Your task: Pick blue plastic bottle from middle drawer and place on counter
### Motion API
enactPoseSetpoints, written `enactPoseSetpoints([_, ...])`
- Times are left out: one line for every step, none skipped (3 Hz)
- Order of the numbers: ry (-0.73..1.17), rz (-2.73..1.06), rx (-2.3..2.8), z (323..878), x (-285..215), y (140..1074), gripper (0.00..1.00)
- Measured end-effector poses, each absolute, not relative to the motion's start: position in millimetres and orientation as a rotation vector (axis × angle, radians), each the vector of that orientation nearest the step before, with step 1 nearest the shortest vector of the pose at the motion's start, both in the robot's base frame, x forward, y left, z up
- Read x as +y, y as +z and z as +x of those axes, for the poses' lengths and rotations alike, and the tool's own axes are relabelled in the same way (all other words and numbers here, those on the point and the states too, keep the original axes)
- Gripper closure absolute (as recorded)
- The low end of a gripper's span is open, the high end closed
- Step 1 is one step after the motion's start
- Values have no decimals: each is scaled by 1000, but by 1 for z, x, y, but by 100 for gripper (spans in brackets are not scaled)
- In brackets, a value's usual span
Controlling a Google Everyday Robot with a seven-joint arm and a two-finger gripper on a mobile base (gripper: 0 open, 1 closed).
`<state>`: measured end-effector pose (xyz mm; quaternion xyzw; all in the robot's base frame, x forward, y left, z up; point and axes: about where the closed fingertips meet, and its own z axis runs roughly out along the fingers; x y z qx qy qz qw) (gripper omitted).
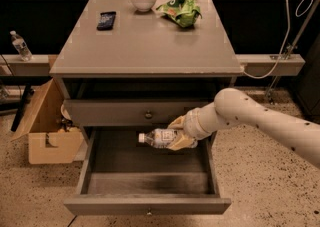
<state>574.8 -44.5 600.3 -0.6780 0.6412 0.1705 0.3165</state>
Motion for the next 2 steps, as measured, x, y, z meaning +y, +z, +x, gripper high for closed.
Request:
enactPoseSetpoints([361, -1791, 1618, 564, -46, 678, 100])
enactPoseSetpoints([273, -1795, 1552, 560, -38, 763, 100])
